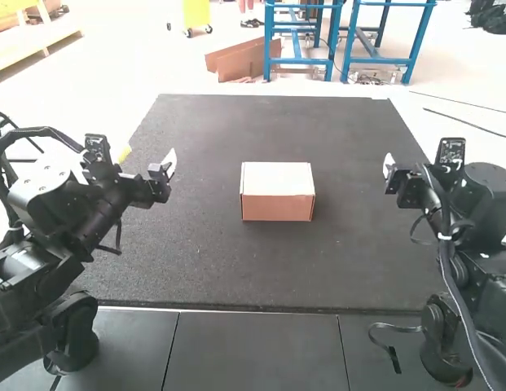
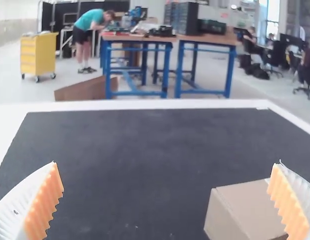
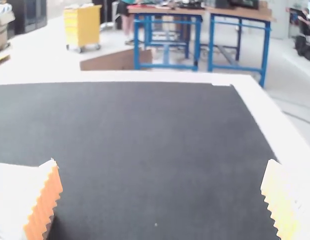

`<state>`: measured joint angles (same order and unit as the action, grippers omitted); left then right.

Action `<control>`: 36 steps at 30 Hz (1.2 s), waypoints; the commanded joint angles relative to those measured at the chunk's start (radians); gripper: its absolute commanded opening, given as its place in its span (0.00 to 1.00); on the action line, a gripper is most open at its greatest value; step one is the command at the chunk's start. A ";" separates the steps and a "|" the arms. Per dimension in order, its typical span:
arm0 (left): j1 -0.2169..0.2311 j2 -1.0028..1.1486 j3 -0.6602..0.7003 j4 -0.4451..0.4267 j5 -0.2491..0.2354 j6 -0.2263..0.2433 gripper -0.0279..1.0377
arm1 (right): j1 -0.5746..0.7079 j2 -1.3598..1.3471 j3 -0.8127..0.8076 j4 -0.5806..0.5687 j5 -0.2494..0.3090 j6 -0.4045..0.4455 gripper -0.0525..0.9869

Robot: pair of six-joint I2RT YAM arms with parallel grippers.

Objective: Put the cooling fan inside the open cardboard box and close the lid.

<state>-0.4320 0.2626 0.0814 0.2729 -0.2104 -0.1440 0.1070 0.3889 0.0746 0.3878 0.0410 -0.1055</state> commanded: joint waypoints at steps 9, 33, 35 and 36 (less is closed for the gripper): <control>0.029 -0.257 -0.083 -0.161 -0.078 -0.011 0.93 | -0.003 -0.352 -0.075 -0.231 -0.073 -0.016 0.93; 0.365 -0.264 -0.085 -0.271 0.037 0.018 0.93 | -0.033 -0.389 -0.076 -0.340 -0.033 0.018 0.93; 0.363 -0.264 -0.085 -0.276 0.037 0.018 0.93 | -0.033 -0.390 -0.075 -0.356 -0.024 0.026 0.93; 0.361 -0.263 -0.085 -0.281 0.037 0.017 0.93 | -0.033 -0.390 -0.076 -0.360 -0.015 0.032 0.93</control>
<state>-0.0711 0.0128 0.0055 -0.0074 -0.1856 -0.1390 0.0875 0.0063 0.0044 0.0273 -0.0078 -0.0967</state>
